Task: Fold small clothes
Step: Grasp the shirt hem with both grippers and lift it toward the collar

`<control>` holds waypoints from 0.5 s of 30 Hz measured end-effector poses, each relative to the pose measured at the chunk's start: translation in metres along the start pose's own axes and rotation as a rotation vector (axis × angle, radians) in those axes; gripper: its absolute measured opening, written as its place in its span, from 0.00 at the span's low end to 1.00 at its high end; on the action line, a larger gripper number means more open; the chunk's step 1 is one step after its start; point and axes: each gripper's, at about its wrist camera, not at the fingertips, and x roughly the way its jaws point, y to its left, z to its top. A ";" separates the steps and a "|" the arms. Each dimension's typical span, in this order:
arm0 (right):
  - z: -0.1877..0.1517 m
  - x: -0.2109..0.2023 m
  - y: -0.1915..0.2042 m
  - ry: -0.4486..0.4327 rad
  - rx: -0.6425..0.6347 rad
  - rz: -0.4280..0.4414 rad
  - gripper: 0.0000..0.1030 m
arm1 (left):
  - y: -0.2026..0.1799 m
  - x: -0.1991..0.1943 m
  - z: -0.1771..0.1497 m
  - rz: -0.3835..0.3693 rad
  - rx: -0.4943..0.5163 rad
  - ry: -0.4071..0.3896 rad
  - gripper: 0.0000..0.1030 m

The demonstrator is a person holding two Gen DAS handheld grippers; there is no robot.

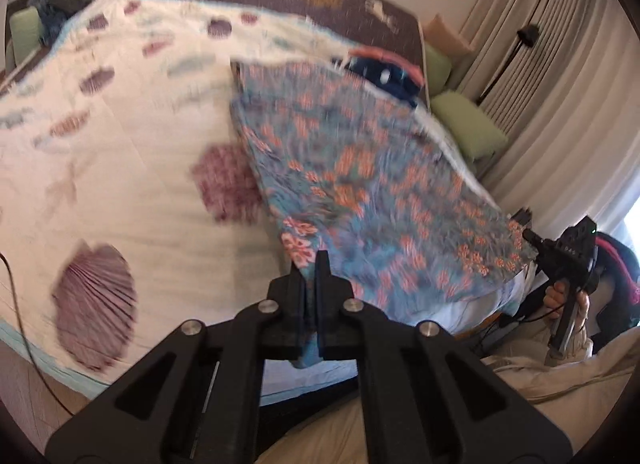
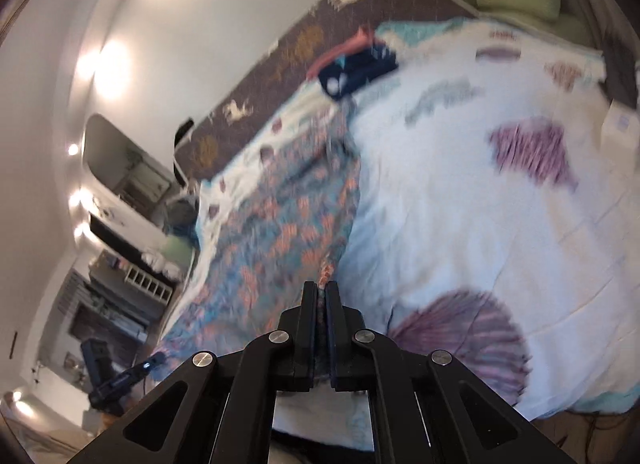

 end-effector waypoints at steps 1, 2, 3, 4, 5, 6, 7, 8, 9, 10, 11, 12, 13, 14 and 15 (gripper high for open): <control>0.004 -0.005 0.001 -0.016 -0.005 -0.007 0.03 | 0.001 -0.008 0.002 -0.003 0.007 -0.014 0.05; 0.007 -0.011 0.001 -0.028 -0.014 -0.024 0.03 | 0.002 -0.013 0.003 -0.001 0.013 -0.019 0.05; 0.008 -0.014 0.000 -0.032 -0.022 -0.047 0.03 | 0.003 -0.016 0.003 0.007 0.023 -0.017 0.05; 0.009 -0.015 -0.001 -0.029 -0.026 -0.073 0.03 | 0.005 -0.015 0.001 0.024 0.028 -0.011 0.05; 0.007 -0.016 -0.005 -0.015 -0.028 -0.099 0.04 | 0.009 -0.013 -0.002 0.038 0.023 0.002 0.05; 0.005 -0.016 -0.008 -0.007 -0.027 -0.123 0.06 | 0.013 -0.008 -0.005 0.030 0.011 0.020 0.05; 0.002 -0.013 -0.013 -0.001 -0.022 -0.150 0.07 | 0.017 -0.002 -0.008 0.023 -0.003 0.040 0.05; 0.000 -0.011 -0.017 0.008 -0.012 -0.156 0.10 | 0.021 0.004 -0.011 0.030 -0.017 0.058 0.06; -0.002 -0.008 -0.023 0.022 0.007 -0.148 0.14 | 0.024 0.012 -0.015 0.050 -0.027 0.085 0.13; -0.004 -0.003 -0.027 0.042 0.026 -0.142 0.28 | 0.028 0.021 -0.019 0.069 -0.036 0.119 0.27; -0.008 0.003 -0.030 0.073 0.033 -0.135 0.49 | 0.032 0.030 -0.024 0.096 -0.043 0.149 0.35; -0.012 0.008 -0.031 0.099 0.033 -0.131 0.57 | 0.034 0.035 -0.026 0.112 -0.048 0.162 0.48; -0.016 0.015 -0.032 0.129 0.031 -0.123 0.66 | 0.036 0.040 -0.030 0.127 -0.054 0.177 0.53; -0.019 0.019 -0.032 0.148 0.025 -0.116 0.66 | 0.038 0.044 -0.032 0.119 -0.060 0.186 0.54; -0.022 0.024 -0.031 0.165 0.015 -0.101 0.66 | 0.039 0.046 -0.033 0.107 -0.066 0.186 0.55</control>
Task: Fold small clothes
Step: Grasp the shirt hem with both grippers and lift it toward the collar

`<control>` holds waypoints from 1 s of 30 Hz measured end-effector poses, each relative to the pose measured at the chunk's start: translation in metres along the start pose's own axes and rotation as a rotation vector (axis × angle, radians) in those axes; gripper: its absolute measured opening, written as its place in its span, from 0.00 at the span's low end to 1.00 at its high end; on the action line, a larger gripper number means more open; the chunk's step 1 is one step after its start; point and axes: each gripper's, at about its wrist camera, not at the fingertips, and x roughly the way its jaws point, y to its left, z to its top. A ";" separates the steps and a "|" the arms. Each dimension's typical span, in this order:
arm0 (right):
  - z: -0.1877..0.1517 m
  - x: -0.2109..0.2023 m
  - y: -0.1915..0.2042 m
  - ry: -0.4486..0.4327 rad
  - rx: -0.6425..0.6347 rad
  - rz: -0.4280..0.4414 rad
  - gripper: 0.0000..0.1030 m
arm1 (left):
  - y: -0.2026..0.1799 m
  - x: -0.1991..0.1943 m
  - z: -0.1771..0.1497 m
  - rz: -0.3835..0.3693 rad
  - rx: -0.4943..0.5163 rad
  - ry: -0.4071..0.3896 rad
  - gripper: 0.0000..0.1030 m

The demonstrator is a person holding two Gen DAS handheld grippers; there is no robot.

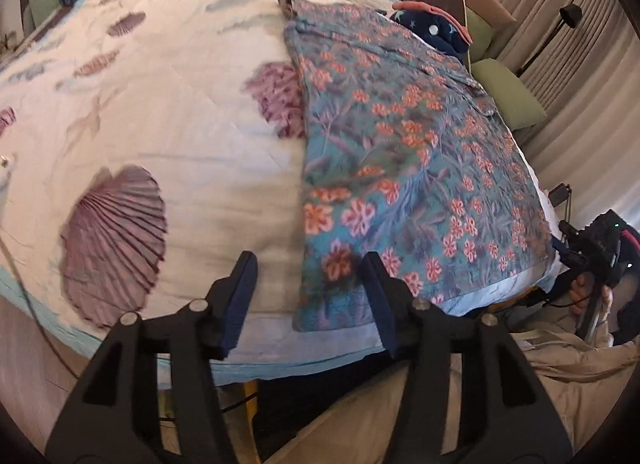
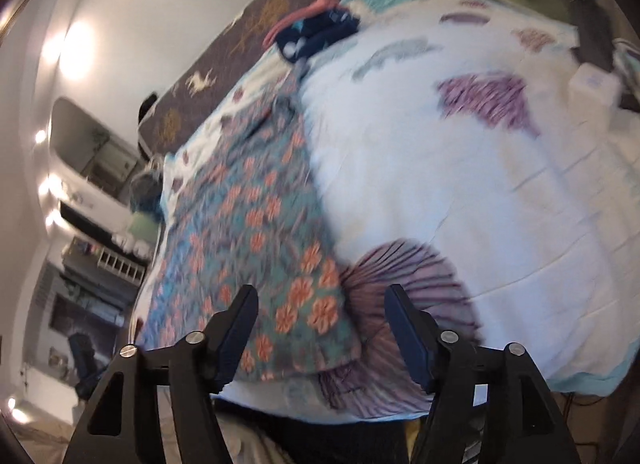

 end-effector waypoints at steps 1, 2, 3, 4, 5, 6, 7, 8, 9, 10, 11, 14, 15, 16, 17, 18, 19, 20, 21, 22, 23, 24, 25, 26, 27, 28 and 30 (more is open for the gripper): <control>-0.002 0.005 0.001 0.005 -0.005 0.021 0.67 | 0.000 0.001 -0.001 -0.016 -0.002 -0.011 0.58; -0.002 0.008 0.000 0.006 -0.001 0.032 0.68 | 0.000 0.001 0.000 -0.037 -0.001 -0.022 0.58; -0.003 0.013 -0.001 0.010 0.010 0.042 0.68 | 0.000 0.002 0.000 -0.052 0.002 -0.026 0.58; -0.003 0.017 0.000 0.014 0.014 0.052 0.53 | -0.001 0.003 0.000 -0.060 0.001 -0.027 0.55; -0.002 0.022 0.004 0.021 -0.002 0.072 0.03 | -0.003 0.003 0.000 -0.073 0.003 -0.029 0.45; -0.002 0.025 0.007 0.044 -0.007 0.085 0.07 | -0.005 0.004 0.000 -0.100 0.006 -0.022 0.04; -0.001 0.028 0.008 0.057 0.019 0.116 0.04 | -0.006 0.005 0.000 -0.160 -0.016 0.005 0.07; -0.001 0.026 0.009 0.048 0.034 0.162 0.04 | -0.007 0.002 0.000 -0.195 -0.031 0.003 0.07; 0.000 0.020 0.011 0.033 0.051 0.220 0.04 | -0.011 -0.005 -0.002 -0.220 -0.023 -0.014 0.07; 0.002 0.012 0.011 0.011 0.068 0.272 0.04 | -0.015 -0.016 -0.002 -0.241 -0.005 -0.036 0.07; 0.004 0.000 0.010 -0.022 0.083 0.319 0.04 | -0.018 -0.024 -0.002 -0.255 0.004 -0.052 0.07; 0.011 -0.028 0.006 -0.084 0.096 0.346 0.04 | -0.017 -0.046 0.005 -0.298 0.008 -0.109 0.07; 0.013 -0.033 0.006 -0.093 0.092 0.338 0.04 | -0.016 -0.049 0.007 -0.305 0.002 -0.119 0.07; 0.014 -0.035 0.006 -0.095 0.087 0.329 0.04 | -0.015 -0.051 0.011 -0.306 -0.005 -0.133 0.07; 0.015 -0.035 0.007 -0.094 0.082 0.317 0.04 | -0.014 -0.052 0.013 -0.302 -0.004 -0.138 0.07; 0.015 -0.034 0.007 -0.089 0.081 0.314 0.04 | -0.014 -0.052 0.015 -0.298 -0.001 -0.141 0.07; 0.014 -0.031 0.007 -0.083 0.083 0.317 0.04 | -0.014 -0.051 0.016 -0.288 0.003 -0.141 0.07; 0.015 -0.028 0.009 -0.078 0.083 0.319 0.04 | -0.015 -0.050 0.018 -0.282 0.007 -0.137 0.07; 0.016 -0.024 0.010 -0.071 0.083 0.319 0.04 | -0.016 -0.050 0.019 -0.281 0.009 -0.134 0.07; 0.018 -0.021 0.012 -0.064 0.081 0.318 0.04 | -0.018 -0.050 0.021 -0.279 0.015 -0.133 0.07; 0.019 -0.019 0.015 -0.058 0.075 0.314 0.04 | -0.021 -0.052 0.022 -0.276 0.026 -0.136 0.07; 0.021 -0.018 0.018 -0.056 0.069 0.314 0.04 | -0.022 -0.053 0.023 -0.275 0.033 -0.140 0.07; 0.024 -0.019 0.019 -0.056 0.066 0.318 0.04 | -0.023 -0.056 0.027 -0.272 0.043 -0.148 0.07; 0.025 -0.020 0.020 -0.058 0.061 0.322 0.04 | -0.026 -0.059 0.032 -0.269 0.055 -0.159 0.07; 0.029 -0.022 0.023 -0.062 0.054 0.324 0.04 | -0.025 -0.061 0.034 -0.268 0.060 -0.166 0.07; 0.033 -0.024 0.026 -0.068 0.048 0.327 0.04 | -0.027 -0.063 0.040 -0.264 0.067 -0.178 0.07; 0.043 -0.025 0.031 -0.080 0.037 0.335 0.04 | -0.028 -0.066 0.053 -0.260 0.075 -0.197 0.07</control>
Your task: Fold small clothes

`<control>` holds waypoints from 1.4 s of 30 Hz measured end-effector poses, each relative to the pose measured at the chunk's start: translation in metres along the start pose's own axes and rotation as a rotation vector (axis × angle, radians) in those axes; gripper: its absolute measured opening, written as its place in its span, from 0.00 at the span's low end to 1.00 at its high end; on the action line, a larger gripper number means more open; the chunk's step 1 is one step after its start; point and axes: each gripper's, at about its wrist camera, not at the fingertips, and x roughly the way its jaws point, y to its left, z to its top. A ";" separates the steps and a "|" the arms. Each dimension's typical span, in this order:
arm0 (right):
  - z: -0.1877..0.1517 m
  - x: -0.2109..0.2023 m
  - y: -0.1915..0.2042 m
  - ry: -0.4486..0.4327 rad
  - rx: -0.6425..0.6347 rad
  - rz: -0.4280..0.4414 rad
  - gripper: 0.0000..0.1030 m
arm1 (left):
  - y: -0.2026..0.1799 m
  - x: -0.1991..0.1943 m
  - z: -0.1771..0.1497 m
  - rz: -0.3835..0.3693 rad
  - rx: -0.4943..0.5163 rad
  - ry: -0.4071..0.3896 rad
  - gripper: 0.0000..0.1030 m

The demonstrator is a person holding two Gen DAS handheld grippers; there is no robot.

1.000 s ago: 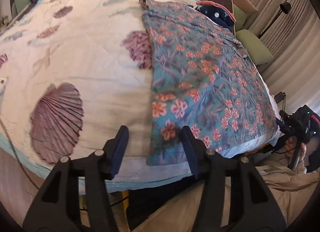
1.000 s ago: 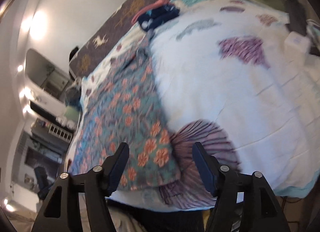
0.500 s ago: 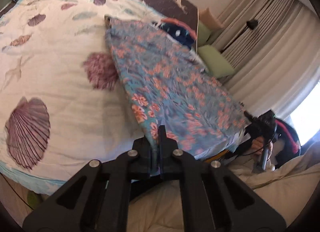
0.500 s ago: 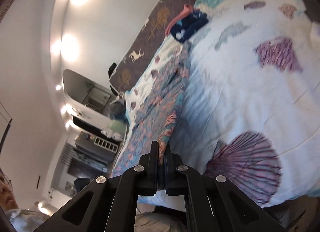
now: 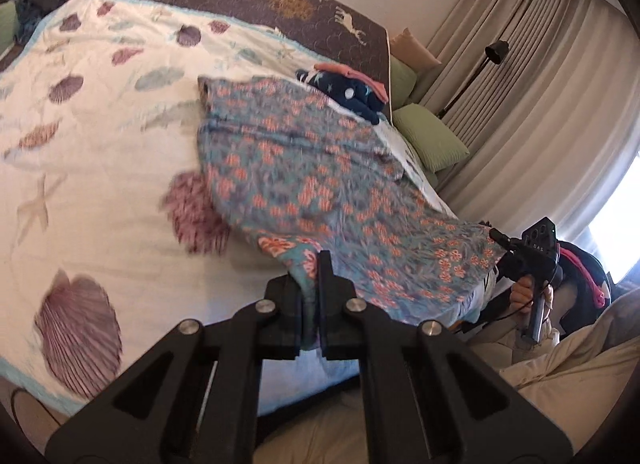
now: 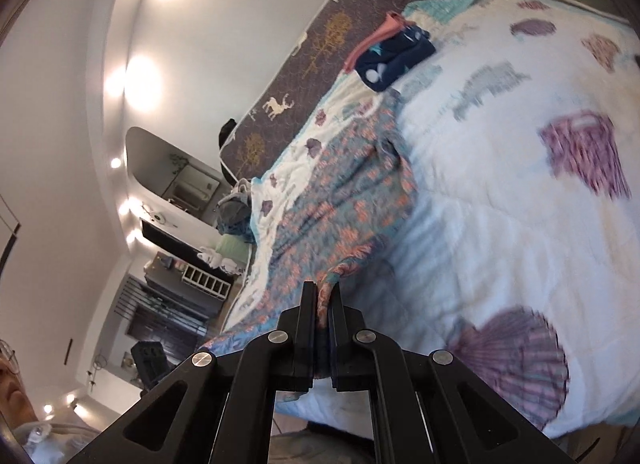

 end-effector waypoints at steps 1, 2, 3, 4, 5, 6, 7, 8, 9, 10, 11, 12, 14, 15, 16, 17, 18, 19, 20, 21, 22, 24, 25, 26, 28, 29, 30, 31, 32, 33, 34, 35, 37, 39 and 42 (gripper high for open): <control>0.003 0.001 0.002 -0.004 -0.004 0.006 0.04 | 0.000 0.001 0.005 0.003 0.002 -0.007 0.07; 0.011 0.002 0.006 -0.010 -0.011 0.015 0.04 | 0.000 0.001 0.012 0.006 0.004 -0.016 0.07; 0.015 0.003 0.008 -0.014 -0.016 0.020 0.04 | 0.001 0.002 0.022 0.013 0.008 -0.032 0.07; 0.020 0.003 0.011 -0.017 -0.023 0.023 0.04 | 0.001 0.003 0.028 0.019 0.008 -0.043 0.07; 0.026 0.006 0.015 -0.021 -0.034 0.021 0.04 | 0.001 0.003 0.037 0.025 0.009 -0.058 0.07; 0.033 0.008 0.018 -0.024 -0.042 0.019 0.04 | 0.002 0.004 0.043 0.030 0.012 -0.068 0.07; 0.038 0.011 0.020 -0.026 -0.049 0.017 0.04 | 0.001 0.006 0.050 0.037 0.018 -0.080 0.07; 0.046 0.015 0.023 -0.027 -0.057 0.012 0.04 | 0.000 0.007 0.057 0.042 0.028 -0.089 0.07; 0.054 0.019 0.026 -0.026 -0.068 0.003 0.04 | -0.001 0.010 0.064 0.046 0.039 -0.096 0.07; 0.062 0.024 0.029 -0.026 -0.078 -0.007 0.04 | -0.002 0.013 0.071 0.052 0.050 -0.102 0.07; 0.069 0.027 0.031 -0.026 -0.087 -0.014 0.04 | -0.002 0.017 0.078 0.056 0.057 -0.105 0.07; 0.076 0.031 0.033 -0.028 -0.097 -0.020 0.04 | -0.002 0.021 0.085 0.060 0.066 -0.106 0.07; 0.092 0.040 0.038 -0.033 -0.119 -0.031 0.04 | -0.001 0.032 0.102 0.076 0.080 -0.111 0.07; 0.097 0.043 0.039 -0.035 -0.124 -0.031 0.04 | 0.000 0.035 0.107 0.079 0.083 -0.111 0.07; 0.106 0.049 0.041 -0.038 -0.132 -0.030 0.04 | 0.002 0.041 0.116 0.084 0.084 -0.112 0.07; 0.112 0.053 0.043 -0.041 -0.139 -0.031 0.04 | 0.004 0.047 0.125 0.090 0.087 -0.113 0.07; 0.120 0.059 0.044 -0.044 -0.148 -0.034 0.04 | 0.004 0.052 0.132 0.095 0.091 -0.115 0.07; 0.128 0.065 0.045 -0.047 -0.158 -0.035 0.04 | 0.005 0.056 0.139 0.099 0.094 -0.117 0.07; 0.136 0.072 0.047 -0.049 -0.166 -0.035 0.04 | 0.006 0.062 0.148 0.102 0.098 -0.121 0.07; 0.146 0.080 0.048 -0.052 -0.173 -0.037 0.04 | 0.007 0.066 0.156 0.104 0.102 -0.123 0.07; 0.152 0.085 0.049 -0.053 -0.176 -0.038 0.04 | 0.008 0.070 0.163 0.106 0.106 -0.126 0.07; 0.168 0.099 0.049 -0.057 -0.177 -0.051 0.04 | 0.011 0.081 0.179 0.107 0.112 -0.130 0.07; 0.179 0.108 0.047 -0.058 -0.173 -0.066 0.04 | 0.013 0.086 0.186 0.105 0.112 -0.131 0.07; 0.185 0.115 0.045 -0.058 -0.170 -0.075 0.04 | 0.015 0.092 0.193 0.103 0.110 -0.132 0.07; 0.202 0.131 0.039 -0.056 -0.157 -0.092 0.04 | 0.021 0.106 0.209 0.102 0.108 -0.130 0.07; 0.212 0.139 0.037 -0.055 -0.151 -0.101 0.04 | 0.022 0.111 0.214 0.101 0.108 -0.129 0.07; 0.222 0.148 0.034 -0.055 -0.150 -0.108 0.04 | 0.026 0.118 0.221 0.100 0.105 -0.127 0.07; 0.230 0.156 0.032 -0.055 -0.150 -0.115 0.04 | 0.030 0.126 0.229 0.105 0.098 -0.125 0.07; 0.236 0.163 0.030 -0.052 -0.150 -0.120 0.04 | 0.034 0.132 0.234 0.111 0.091 -0.122 0.07; 0.242 0.172 0.028 -0.047 -0.151 -0.128 0.04 | 0.042 0.141 0.241 0.116 0.076 -0.114 0.07; 0.251 0.185 0.025 -0.040 -0.150 -0.142 0.04 | 0.051 0.152 0.248 0.124 0.055 -0.103 0.07; 0.256 0.194 0.022 -0.033 -0.148 -0.152 0.04 | 0.057 0.159 0.251 0.132 0.044 -0.096 0.07; 0.267 0.218 0.012 -0.010 -0.135 -0.181 0.04 | 0.078 0.180 0.257 0.150 -0.005 -0.066 0.07; 0.274 0.238 0.002 0.011 -0.121 -0.204 0.04 | 0.095 0.199 0.261 0.150 -0.052 -0.038 0.07; 0.285 0.266 -0.014 0.031 -0.113 -0.251 0.04 | 0.118 0.225 0.264 0.122 -0.100 -0.006 0.07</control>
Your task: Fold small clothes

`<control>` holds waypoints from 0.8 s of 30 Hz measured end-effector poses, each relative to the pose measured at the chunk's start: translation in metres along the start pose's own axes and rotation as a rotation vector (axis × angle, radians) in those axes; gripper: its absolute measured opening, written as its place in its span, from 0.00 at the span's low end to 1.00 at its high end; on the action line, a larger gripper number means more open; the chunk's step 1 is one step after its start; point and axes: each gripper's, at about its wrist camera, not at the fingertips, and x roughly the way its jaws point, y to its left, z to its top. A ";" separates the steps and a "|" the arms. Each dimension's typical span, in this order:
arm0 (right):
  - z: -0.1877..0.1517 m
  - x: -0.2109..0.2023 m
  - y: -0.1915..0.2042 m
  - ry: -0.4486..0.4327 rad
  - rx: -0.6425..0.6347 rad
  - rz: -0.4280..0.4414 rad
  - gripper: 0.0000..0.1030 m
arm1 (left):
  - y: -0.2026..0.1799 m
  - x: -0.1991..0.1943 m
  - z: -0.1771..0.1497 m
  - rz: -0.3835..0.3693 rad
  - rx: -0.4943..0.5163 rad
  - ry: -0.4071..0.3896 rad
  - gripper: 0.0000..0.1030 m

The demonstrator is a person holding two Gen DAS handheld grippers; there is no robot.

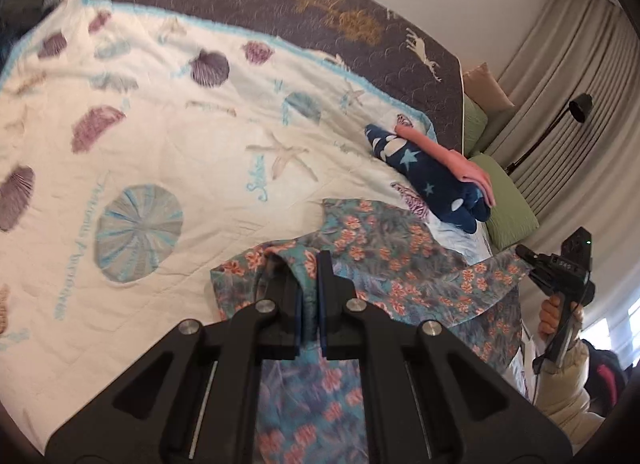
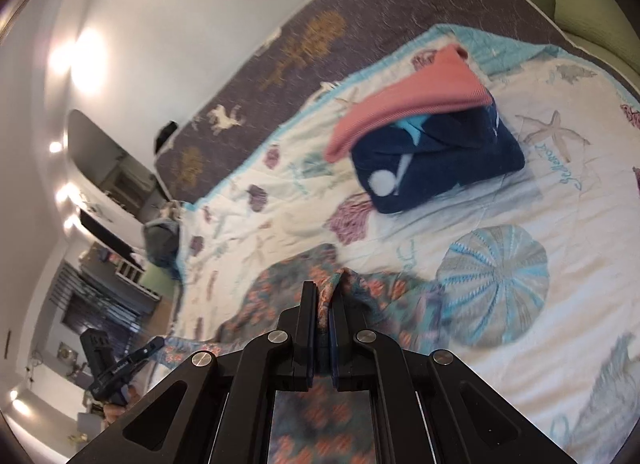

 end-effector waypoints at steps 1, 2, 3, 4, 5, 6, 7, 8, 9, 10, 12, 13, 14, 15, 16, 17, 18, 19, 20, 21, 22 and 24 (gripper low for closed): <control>0.004 0.012 -0.005 0.009 0.007 -0.013 0.04 | 0.005 0.007 0.002 -0.002 -0.016 0.002 0.07; 0.007 0.020 -0.009 0.015 0.015 -0.021 0.04 | 0.014 0.015 0.004 -0.010 -0.042 0.006 0.07; 0.010 0.029 -0.014 0.023 0.027 -0.031 0.04 | 0.020 0.022 0.005 -0.014 -0.064 0.008 0.07; 0.012 0.037 -0.019 0.032 0.040 -0.041 0.04 | 0.026 0.027 0.005 -0.017 -0.083 0.009 0.07; 0.014 0.046 -0.025 0.043 0.056 -0.052 0.04 | 0.031 0.032 0.006 -0.019 -0.101 0.011 0.07; 0.015 0.054 -0.030 0.055 0.067 -0.067 0.05 | 0.037 0.038 0.006 -0.021 -0.121 0.019 0.07; 0.016 0.060 -0.034 0.065 0.074 -0.080 0.05 | 0.041 0.044 0.004 -0.021 -0.140 0.035 0.07; 0.016 0.067 -0.039 0.080 0.087 -0.094 0.06 | 0.044 0.048 0.003 -0.020 -0.151 0.046 0.07; 0.016 0.073 -0.042 0.095 0.099 -0.102 0.06 | 0.047 0.052 0.001 -0.018 -0.157 0.058 0.07; 0.015 0.078 -0.046 0.112 0.111 -0.111 0.07 | 0.047 0.054 -0.001 -0.017 -0.157 0.066 0.08; 0.013 0.086 -0.051 0.135 0.127 -0.123 0.07 | 0.047 0.055 -0.003 -0.011 -0.149 0.069 0.08; 0.013 0.087 -0.053 0.138 0.131 -0.123 0.07 | 0.046 0.054 -0.003 -0.009 -0.147 0.070 0.08; 0.013 0.086 -0.054 0.139 0.137 -0.120 0.10 | 0.047 0.054 -0.002 -0.009 -0.149 0.069 0.09; 0.013 0.085 -0.055 0.139 0.147 -0.112 0.13 | 0.046 0.051 -0.001 -0.010 -0.152 0.071 0.11; 0.013 0.081 -0.056 0.135 0.159 -0.107 0.21 | 0.045 0.049 0.000 -0.006 -0.153 0.070 0.14; 0.013 0.077 -0.055 0.130 0.164 -0.109 0.28 | 0.043 0.043 0.000 0.003 -0.152 0.062 0.17; 0.014 0.069 -0.053 0.116 0.157 -0.116 0.30 | 0.041 0.037 0.001 0.009 -0.145 0.048 0.24; 0.015 0.061 -0.049 0.100 0.140 -0.129 0.32 | 0.039 0.031 0.001 0.015 -0.132 0.031 0.31; 0.015 0.054 -0.045 0.088 0.120 -0.142 0.34 | 0.035 0.024 0.002 0.022 -0.115 0.013 0.32; 0.014 0.047 -0.040 0.076 0.095 -0.154 0.34 | 0.030 0.016 0.002 0.024 -0.089 -0.002 0.33; 0.012 0.037 -0.033 0.068 0.056 -0.165 0.34 | 0.023 0.007 0.001 0.016 -0.056 -0.010 0.33; 0.006 0.026 -0.020 0.076 0.000 -0.162 0.34 | 0.010 -0.005 -0.004 -0.009 0.003 -0.009 0.33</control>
